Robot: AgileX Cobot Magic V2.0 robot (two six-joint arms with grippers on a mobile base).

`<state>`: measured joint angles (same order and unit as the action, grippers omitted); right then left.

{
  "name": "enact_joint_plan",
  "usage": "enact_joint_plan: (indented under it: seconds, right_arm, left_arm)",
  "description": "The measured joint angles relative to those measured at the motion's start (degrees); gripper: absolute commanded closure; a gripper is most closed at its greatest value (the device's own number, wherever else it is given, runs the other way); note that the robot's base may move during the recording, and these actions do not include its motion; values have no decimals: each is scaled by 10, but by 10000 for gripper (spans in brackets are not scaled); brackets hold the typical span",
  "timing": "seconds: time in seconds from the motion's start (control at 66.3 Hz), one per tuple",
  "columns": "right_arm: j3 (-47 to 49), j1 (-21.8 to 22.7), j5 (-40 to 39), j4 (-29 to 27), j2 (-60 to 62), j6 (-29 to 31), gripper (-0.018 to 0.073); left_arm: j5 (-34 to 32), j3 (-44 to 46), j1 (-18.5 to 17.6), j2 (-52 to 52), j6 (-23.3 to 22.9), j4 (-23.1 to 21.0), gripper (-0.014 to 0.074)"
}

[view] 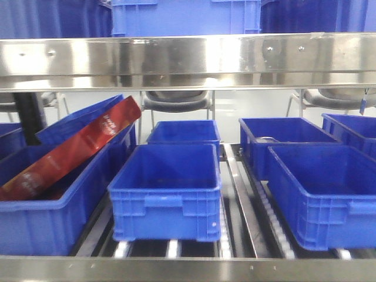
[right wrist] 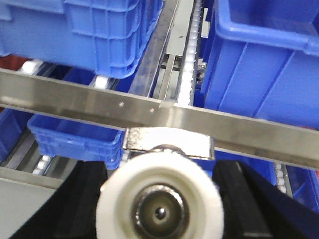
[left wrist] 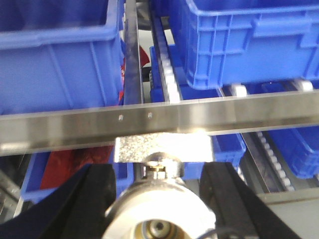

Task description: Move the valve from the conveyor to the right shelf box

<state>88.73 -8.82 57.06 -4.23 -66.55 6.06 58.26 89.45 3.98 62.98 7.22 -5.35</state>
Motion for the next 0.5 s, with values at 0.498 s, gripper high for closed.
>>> enact_joint_plan:
  seconds: [0.498]
  right_arm:
    - [0, 0, 1, 0, 0, 0, 712]
  left_arm:
    - [0, 0, 0, 0, 0, 0, 708]
